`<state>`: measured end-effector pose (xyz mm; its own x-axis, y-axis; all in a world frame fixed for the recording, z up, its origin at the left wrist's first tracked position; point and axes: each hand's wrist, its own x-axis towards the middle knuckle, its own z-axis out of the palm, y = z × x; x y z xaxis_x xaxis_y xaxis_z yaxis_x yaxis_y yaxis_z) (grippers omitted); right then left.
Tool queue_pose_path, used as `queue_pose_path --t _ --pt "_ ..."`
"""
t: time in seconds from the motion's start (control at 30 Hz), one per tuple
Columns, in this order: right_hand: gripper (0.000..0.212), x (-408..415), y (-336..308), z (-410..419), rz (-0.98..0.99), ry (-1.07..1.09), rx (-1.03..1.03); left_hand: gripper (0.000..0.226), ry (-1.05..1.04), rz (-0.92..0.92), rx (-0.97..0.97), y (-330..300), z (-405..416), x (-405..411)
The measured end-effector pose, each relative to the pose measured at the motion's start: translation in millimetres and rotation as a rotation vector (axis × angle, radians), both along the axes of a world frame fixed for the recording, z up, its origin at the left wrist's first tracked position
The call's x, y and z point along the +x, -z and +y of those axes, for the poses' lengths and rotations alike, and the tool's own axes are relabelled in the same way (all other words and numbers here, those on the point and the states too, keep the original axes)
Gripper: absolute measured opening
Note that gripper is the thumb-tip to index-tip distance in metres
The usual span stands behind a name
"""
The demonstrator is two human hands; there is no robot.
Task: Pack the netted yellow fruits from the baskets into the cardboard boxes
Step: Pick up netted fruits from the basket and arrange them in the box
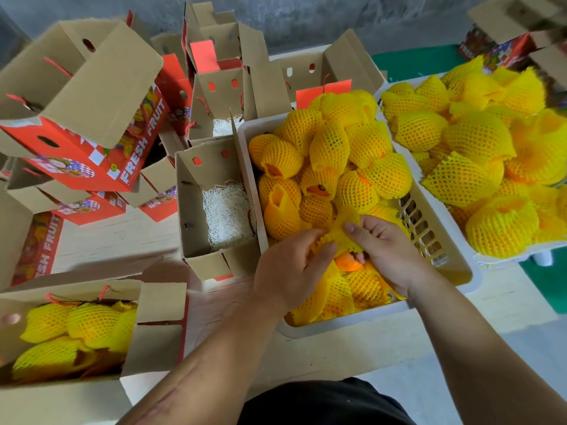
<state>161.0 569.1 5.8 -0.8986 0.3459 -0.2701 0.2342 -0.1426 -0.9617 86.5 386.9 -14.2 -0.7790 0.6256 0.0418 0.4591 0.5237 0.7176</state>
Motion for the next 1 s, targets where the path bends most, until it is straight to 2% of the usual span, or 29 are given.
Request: queue_pose_path --t 0.07,0.13,0.2,0.27,0.33,0.4,0.47,0.53,0.57,0.63,0.7,0.8,0.9,0.93,1.0 --pt "0.041 -1.3 3.7 -2.3 0.031 0.049 -0.022 0.053 0.003 -0.020 0.005 -0.3 -1.6 0.0" --pt "0.035 -0.6 5.9 -3.6 0.049 0.057 -0.029 0.042 -0.013 0.086 -0.035 1.2 0.4 0.6" --pt "0.037 1.8 4.6 -5.0 0.070 -0.049 -0.046 0.038 -0.043 0.145 -0.057 1.4 2.9 0.4" --pt "0.038 4.5 3.5 -8.0 0.105 -0.201 -0.030 0.048 -0.057 0.122 -0.060 1.2 4.2 -0.4" --pt "0.045 5.3 3.9 -11.0 0.103 -0.279 0.040 0.048 -0.031 0.160 -0.073 3.4 3.2 -1.1" --pt "0.043 3.5 3.8 -11.7 0.090 -0.203 0.089 0.037 -0.005 0.185 -0.051 6.0 1.5 -2.9" --pt "0.030 1.0 4.4 -9.7 0.069 -0.050 0.108 0.029 0.003 0.184 -0.027 7.1 -0.5 -3.1" --pt "0.016 -0.3 5.9 -7.4 0.071 0.030 0.151 0.031 -0.007 0.154 0.006 6.8 -1.4 -2.3" --pt "0.012 0.0 6.1 -7.2 0.080 0.004 0.176 0.033 -0.011 0.138 0.022 6.1 -1.4 -2.2" --pt "0.016 2.2 4.8 -10.0 0.103 -0.135 0.195 0.040 -0.009 0.129 0.035 4.8 -1.3 -2.4" --pt "0.009 3.4 5.7 -11.7 0.120 -0.237 0.196 0.041 0.008 0.136 0.032 4.8 -1.1 -3.0" --pt "0.022 2.4 12.4 -8.7 0.148 -0.153 0.198 0.035 -0.007 0.109 0.044 5.7 -1.5 -2.5" --pt "0.048 1.5 17.5 -4.2 0.139 -0.033 0.127 0.029 -0.064 0.116 0.062 3.1 -0.2 1.0" --pt "0.049 1.2 18.8 -2.1 0.134 0.001 0.142 0.027 -0.099 0.124 0.067 1.8 0.9 2.4" --pt "0.037 1.1 21.3 0.8 0.108 0.053 0.285 0.019 -0.173 0.101 0.100 -0.6 2.5 3.1"
